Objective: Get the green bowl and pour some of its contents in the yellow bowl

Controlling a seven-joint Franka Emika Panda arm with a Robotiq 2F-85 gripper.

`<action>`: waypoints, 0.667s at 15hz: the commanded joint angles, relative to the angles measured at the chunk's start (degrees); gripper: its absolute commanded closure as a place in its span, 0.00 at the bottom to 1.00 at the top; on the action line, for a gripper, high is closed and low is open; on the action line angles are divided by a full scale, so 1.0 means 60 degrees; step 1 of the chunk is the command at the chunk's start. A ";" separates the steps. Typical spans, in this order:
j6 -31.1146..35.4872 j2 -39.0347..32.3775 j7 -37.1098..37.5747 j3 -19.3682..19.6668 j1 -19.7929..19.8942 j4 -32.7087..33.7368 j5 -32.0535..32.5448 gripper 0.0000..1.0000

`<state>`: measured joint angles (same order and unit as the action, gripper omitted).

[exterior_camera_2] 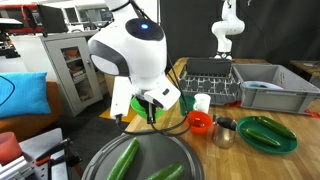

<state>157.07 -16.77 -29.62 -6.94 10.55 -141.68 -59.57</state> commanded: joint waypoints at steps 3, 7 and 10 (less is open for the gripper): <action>-0.0211 -0.1120 0.1311 0.0579 -0.0241 0.1218 0.1963 0.99; -0.0594 -0.1514 0.1136 0.0410 -0.0044 0.1785 0.2080 0.99; -0.0896 -0.1661 0.1266 0.0389 -0.0023 0.1938 0.2291 0.89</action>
<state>154.25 -25.79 -22.79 -4.63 9.96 -131.34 -47.77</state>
